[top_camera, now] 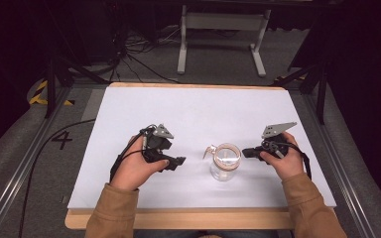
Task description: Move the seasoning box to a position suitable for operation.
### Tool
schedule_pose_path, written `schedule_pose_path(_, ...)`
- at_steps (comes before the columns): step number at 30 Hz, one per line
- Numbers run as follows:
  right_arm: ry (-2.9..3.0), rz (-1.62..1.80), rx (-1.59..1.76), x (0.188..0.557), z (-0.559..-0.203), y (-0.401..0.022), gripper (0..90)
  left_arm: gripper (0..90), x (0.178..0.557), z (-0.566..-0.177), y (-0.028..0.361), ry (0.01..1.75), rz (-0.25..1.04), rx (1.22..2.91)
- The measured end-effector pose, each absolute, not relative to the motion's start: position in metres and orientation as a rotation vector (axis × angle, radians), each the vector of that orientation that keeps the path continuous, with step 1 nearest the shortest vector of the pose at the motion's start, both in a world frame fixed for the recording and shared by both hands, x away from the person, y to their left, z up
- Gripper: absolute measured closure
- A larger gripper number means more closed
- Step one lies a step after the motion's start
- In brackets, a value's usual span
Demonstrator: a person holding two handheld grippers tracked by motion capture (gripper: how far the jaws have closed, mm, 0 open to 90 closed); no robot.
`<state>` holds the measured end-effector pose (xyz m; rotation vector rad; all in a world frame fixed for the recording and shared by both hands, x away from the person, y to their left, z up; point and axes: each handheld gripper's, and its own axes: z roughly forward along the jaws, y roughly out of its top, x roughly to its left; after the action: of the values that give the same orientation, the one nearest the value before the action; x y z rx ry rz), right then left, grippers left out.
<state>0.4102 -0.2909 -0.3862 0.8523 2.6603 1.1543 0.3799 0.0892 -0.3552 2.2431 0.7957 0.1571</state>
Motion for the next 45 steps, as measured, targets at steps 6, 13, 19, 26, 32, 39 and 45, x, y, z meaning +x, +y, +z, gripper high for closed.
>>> schedule_pose_path(6,2.704,1.115,0.835,0.413,-0.399,-0.280,90.0,28.9,0.383,-0.361,0.088,0.805,0.156,2.250)
schedule_pose_path(13,2.732,1.102,0.806,0.411,-0.402,-0.273,90.0,29.4,0.385,-0.363,0.090,0.814,0.162,2.243)
schedule_pose_path(19,2.735,1.074,0.790,0.410,-0.402,-0.272,90.0,41.0,0.385,-0.361,0.090,0.837,0.079,2.240)
schedule_pose_path(26,2.761,1.029,0.784,0.408,-0.402,-0.269,90.0,48.4,0.387,-0.361,0.092,0.841,0.072,2.236)
schedule_pose_path(32,2.802,1.008,0.750,0.402,-0.403,-0.263,90.0,64.4,0.390,-0.360,0.087,0.829,0.069,2.233)
schedule_pose_path(39,2.837,0.982,0.709,0.394,-0.404,-0.254,90.0,75.3,0.393,-0.360,0.082,0.809,0.104,2.205)
schedule_pose_path(45,2.884,0.963,0.648,0.386,-0.408,-0.245,90.0,79.0,0.401,-0.371,0.068,0.753,0.108,2.223)
